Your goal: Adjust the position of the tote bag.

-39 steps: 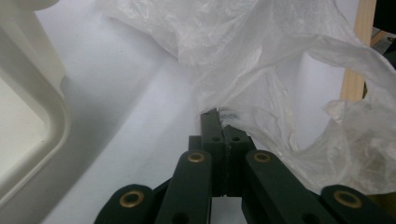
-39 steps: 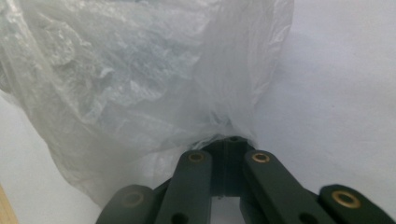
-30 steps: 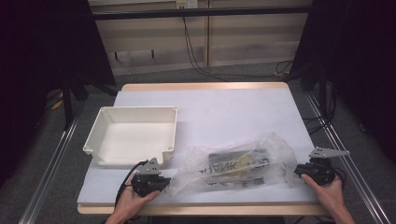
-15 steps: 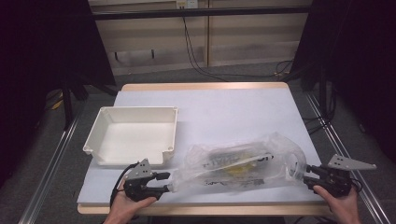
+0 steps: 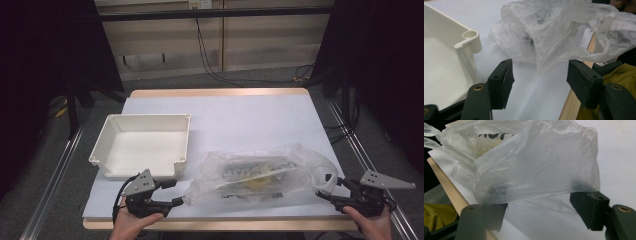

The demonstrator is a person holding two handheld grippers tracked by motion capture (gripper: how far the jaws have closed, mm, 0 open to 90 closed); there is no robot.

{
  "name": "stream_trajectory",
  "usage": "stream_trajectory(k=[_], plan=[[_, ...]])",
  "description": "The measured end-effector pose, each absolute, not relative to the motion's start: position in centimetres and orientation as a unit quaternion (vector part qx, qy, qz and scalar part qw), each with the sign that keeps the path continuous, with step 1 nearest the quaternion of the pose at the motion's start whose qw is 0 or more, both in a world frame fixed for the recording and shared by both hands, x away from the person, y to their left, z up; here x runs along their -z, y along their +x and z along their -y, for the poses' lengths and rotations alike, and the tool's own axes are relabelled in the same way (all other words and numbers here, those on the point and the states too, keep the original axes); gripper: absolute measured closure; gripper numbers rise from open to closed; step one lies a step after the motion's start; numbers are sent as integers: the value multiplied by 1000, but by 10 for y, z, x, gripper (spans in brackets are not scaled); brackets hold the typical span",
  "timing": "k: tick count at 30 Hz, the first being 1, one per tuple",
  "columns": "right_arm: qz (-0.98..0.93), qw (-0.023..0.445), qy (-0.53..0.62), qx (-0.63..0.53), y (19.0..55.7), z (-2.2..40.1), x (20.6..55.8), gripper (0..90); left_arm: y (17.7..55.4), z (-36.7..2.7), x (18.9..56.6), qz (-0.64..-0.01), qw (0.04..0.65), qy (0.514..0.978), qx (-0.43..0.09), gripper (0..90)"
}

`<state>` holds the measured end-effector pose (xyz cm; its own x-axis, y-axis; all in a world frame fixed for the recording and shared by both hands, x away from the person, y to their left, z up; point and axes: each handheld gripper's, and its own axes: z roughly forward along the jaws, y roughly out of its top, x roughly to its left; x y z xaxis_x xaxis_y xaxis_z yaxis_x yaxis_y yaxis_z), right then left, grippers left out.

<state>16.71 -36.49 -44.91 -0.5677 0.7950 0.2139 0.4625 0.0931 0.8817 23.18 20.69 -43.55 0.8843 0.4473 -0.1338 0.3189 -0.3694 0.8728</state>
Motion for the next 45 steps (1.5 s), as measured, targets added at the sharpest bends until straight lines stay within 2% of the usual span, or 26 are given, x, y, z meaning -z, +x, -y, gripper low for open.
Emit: stream_trajectory(k=[5,7,11,14,20,27,36,38,43,45], plan=[[-721,166,440,-510,157,369,451,285,230,-209,434,-235,513,823,-67,335],[-721,170,436,-511,155,369,450,281,231,-208,433,-233,515,822,-70,368],[-720,173,427,-519,159,364,444,284,235,-203,423,-225,531,814,-74,507],[-728,168,415,-520,169,357,440,301,238,-190,416,-206,532,818,-73,532],[-738,153,399,-522,176,344,436,350,244,-148,410,-160,529,831,-64,504],[-731,158,413,-520,162,357,437,360,255,-103,417,-123,499,856,-54,463],[-727,162,421,-518,147,364,441,353,263,-79,422,-107,471,873,-68,428],[-729,166,418,-515,147,363,440,348,264,-77,423,-107,464,876,-76,485],[-729,166,421,-514,143,363,439,329,273,-83,419,-117,480,867,-74,759],[-730,169,421,-512,142,363,438,329,277,-86,416,-118,483,864,-72,830]])
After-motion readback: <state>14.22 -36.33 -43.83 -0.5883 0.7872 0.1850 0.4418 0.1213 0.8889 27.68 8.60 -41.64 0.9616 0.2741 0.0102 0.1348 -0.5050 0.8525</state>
